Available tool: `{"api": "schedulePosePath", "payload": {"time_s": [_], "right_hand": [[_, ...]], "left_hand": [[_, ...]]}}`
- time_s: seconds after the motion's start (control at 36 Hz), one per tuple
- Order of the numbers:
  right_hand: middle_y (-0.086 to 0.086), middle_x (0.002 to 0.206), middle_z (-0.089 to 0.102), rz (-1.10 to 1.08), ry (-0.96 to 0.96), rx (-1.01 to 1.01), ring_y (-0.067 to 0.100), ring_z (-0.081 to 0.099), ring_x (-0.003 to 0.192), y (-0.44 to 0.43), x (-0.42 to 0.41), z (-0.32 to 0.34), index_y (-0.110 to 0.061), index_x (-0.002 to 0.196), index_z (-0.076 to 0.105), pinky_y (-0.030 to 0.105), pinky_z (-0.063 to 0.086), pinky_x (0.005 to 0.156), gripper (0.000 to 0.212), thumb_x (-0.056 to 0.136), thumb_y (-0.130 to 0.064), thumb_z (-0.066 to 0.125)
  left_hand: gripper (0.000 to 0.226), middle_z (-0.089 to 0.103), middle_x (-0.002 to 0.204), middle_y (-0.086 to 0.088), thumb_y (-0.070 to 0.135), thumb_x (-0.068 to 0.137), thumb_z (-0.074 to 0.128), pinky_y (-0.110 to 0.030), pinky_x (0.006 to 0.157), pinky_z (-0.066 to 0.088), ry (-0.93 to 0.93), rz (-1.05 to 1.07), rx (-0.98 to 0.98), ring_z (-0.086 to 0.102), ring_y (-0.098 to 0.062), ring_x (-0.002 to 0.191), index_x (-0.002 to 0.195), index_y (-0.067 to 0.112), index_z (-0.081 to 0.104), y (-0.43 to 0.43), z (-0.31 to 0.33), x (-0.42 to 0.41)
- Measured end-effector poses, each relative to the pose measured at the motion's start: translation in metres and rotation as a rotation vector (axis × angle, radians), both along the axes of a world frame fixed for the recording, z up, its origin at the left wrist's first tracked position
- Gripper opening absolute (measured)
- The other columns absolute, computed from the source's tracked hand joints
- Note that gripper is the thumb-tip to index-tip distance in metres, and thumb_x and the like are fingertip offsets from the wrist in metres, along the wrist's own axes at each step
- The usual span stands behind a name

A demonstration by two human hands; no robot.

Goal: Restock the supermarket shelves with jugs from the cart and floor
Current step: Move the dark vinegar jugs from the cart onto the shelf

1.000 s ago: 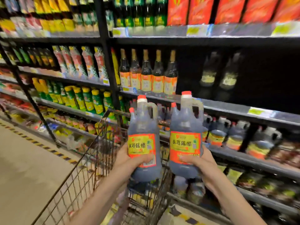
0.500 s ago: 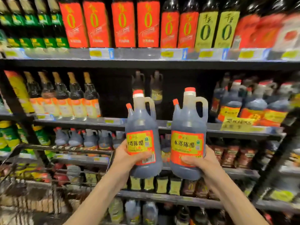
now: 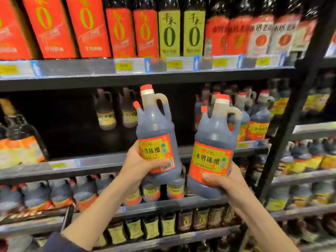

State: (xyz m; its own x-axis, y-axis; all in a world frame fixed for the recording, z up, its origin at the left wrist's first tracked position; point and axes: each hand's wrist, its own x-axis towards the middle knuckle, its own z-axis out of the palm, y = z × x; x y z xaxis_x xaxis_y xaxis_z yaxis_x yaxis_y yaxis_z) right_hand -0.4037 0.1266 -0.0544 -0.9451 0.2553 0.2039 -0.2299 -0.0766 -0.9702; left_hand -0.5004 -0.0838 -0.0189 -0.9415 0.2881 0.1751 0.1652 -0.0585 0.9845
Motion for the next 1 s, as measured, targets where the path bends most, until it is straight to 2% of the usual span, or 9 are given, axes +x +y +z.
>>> {"api": "schedulePosePath", "payload": {"time_s": [0.11,0.19,0.28,0.42,0.5,0.58,0.72,0.89,1.0], "right_hand": [[0.010,0.097,0.074,-0.077,-0.007,0.022,0.025,0.071,0.088,0.010,-0.018,-0.004,-0.003,0.113,0.061,0.026,0.056,0.068,0.097,0.026,-0.034,0.092],[0.009,0.098,0.074,-0.107,-0.007,0.018,0.024,0.071,0.089,0.016,-0.030,-0.005,-0.007,0.112,0.061,0.027,0.056,0.068,0.092,0.028,-0.031,0.088],[0.010,0.100,0.074,-0.140,-0.005,0.001,0.027,0.070,0.092,0.022,-0.042,-0.007,-0.007,0.114,0.060,0.031,0.057,0.071,0.086,0.034,-0.030,0.085],[0.010,0.100,0.074,-0.201,0.004,-0.041,0.026,0.071,0.090,0.026,-0.060,-0.008,-0.009,0.112,0.061,0.029,0.057,0.068,0.098,0.024,-0.039,0.093],[0.010,0.099,0.074,-0.211,0.019,-0.070,0.026,0.071,0.089,0.027,-0.068,-0.007,-0.010,0.110,0.062,0.027,0.056,0.066,0.092,0.026,-0.033,0.091],[0.011,0.100,0.074,-0.230,0.034,-0.081,0.027,0.071,0.090,0.028,-0.076,-0.007,-0.008,0.111,0.062,0.027,0.056,0.068,0.092,0.028,-0.033,0.092],[0.012,0.098,0.074,-0.254,0.034,-0.100,0.027,0.071,0.089,0.029,-0.081,-0.008,-0.008,0.112,0.062,0.028,0.056,0.067,0.088,0.031,-0.028,0.091],[0.013,0.101,0.073,-0.307,0.018,-0.089,0.029,0.070,0.093,0.032,-0.088,-0.010,-0.010,0.114,0.060,0.033,0.057,0.073,0.103,0.022,-0.042,0.095],[0.012,0.102,0.073,-0.350,0.015,-0.090,0.029,0.070,0.094,0.032,-0.093,-0.012,-0.010,0.115,0.061,0.033,0.057,0.074,0.105,0.021,-0.043,0.095]], "left_hand": [[0.069,0.072,0.088,0.003,0.019,0.037,0.085,-0.020,0.054,0.053,0.071,-0.050,-0.046,0.070,-0.011,0.077,0.100,0.021,0.056,0.014,0.008,-0.034],[0.086,0.070,0.098,0.002,0.026,0.033,0.094,-0.026,0.069,0.056,0.121,-0.094,-0.099,0.070,-0.012,0.089,0.109,0.022,0.055,0.023,0.011,-0.060],[0.089,0.069,0.102,0.001,0.034,0.032,0.090,-0.025,0.069,0.056,0.180,-0.127,-0.126,0.069,-0.012,0.093,0.111,0.025,0.052,0.034,0.012,-0.085],[0.090,0.062,0.107,0.009,0.029,0.038,0.093,-0.016,0.066,0.053,0.333,-0.189,-0.196,0.064,-0.001,0.096,0.113,0.033,0.044,0.050,0.010,-0.113],[0.086,0.058,0.106,0.012,0.005,0.050,0.092,-0.009,0.067,0.050,0.419,-0.242,-0.250,0.060,0.009,0.094,0.111,0.033,0.040,0.058,0.009,-0.127],[0.085,0.058,0.105,0.011,0.005,0.050,0.092,-0.008,0.069,0.049,0.469,-0.287,-0.290,0.060,0.010,0.095,0.112,0.031,0.040,0.066,0.008,-0.144],[0.093,0.063,0.102,0.008,0.007,0.048,0.093,-0.007,0.068,0.048,0.504,-0.350,-0.374,0.061,0.009,0.093,0.124,0.019,0.040,0.079,0.005,-0.174],[0.097,0.053,0.100,0.020,0.007,0.052,0.091,-0.004,0.062,0.043,0.441,-0.377,-0.447,0.056,0.009,0.085,0.122,0.032,0.029,0.094,-0.010,-0.198],[0.092,0.056,0.101,0.020,0.021,0.048,0.094,-0.012,0.073,0.045,0.393,-0.447,-0.499,0.058,0.007,0.087,0.112,0.043,0.031,0.099,-0.023,-0.219]]}}
